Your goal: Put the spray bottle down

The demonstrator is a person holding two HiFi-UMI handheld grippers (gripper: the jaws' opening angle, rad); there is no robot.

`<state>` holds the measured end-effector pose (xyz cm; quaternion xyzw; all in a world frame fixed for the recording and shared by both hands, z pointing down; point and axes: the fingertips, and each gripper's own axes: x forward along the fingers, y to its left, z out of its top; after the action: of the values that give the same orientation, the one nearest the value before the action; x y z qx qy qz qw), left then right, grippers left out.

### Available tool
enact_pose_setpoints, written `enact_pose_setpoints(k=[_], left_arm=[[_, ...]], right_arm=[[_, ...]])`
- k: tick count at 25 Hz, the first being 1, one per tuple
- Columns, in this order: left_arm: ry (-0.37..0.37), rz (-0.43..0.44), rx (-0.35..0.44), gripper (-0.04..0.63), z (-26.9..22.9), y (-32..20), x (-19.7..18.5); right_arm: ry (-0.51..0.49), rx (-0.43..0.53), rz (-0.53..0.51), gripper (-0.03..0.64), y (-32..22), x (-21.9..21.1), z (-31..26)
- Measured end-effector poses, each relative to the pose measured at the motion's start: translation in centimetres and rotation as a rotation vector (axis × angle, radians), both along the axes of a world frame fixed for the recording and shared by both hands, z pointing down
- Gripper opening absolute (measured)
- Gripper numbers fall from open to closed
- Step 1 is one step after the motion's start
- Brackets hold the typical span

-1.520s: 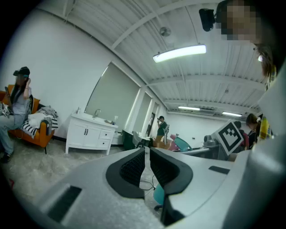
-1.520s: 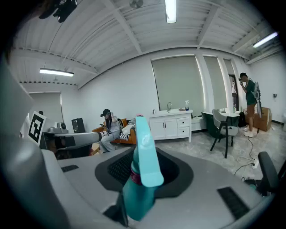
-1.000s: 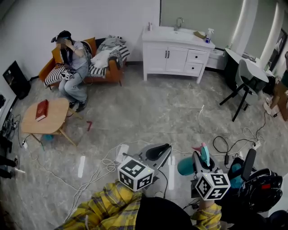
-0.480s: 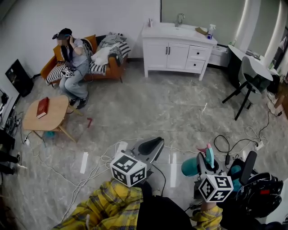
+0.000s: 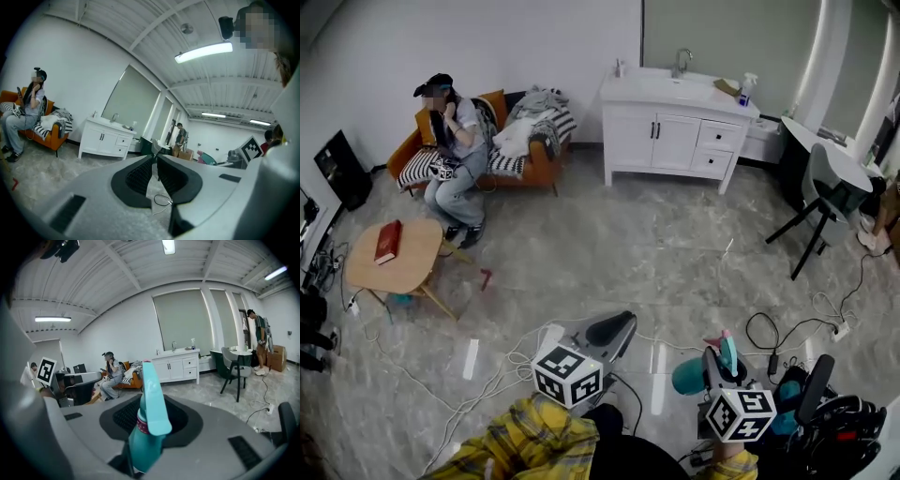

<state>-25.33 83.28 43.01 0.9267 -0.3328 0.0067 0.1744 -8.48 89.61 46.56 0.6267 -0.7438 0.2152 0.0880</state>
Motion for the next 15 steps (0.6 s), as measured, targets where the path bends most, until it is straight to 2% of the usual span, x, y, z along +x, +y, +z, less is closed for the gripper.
enact_pose_setpoints(k=[15], left_arm=[[-0.049,0.135,0.072,0.035,-0.3,-7.3,-0.6]], right_arm=[[0.074,-0.009,-0.015,0.121,-9.5,-3.6,-1.0]])
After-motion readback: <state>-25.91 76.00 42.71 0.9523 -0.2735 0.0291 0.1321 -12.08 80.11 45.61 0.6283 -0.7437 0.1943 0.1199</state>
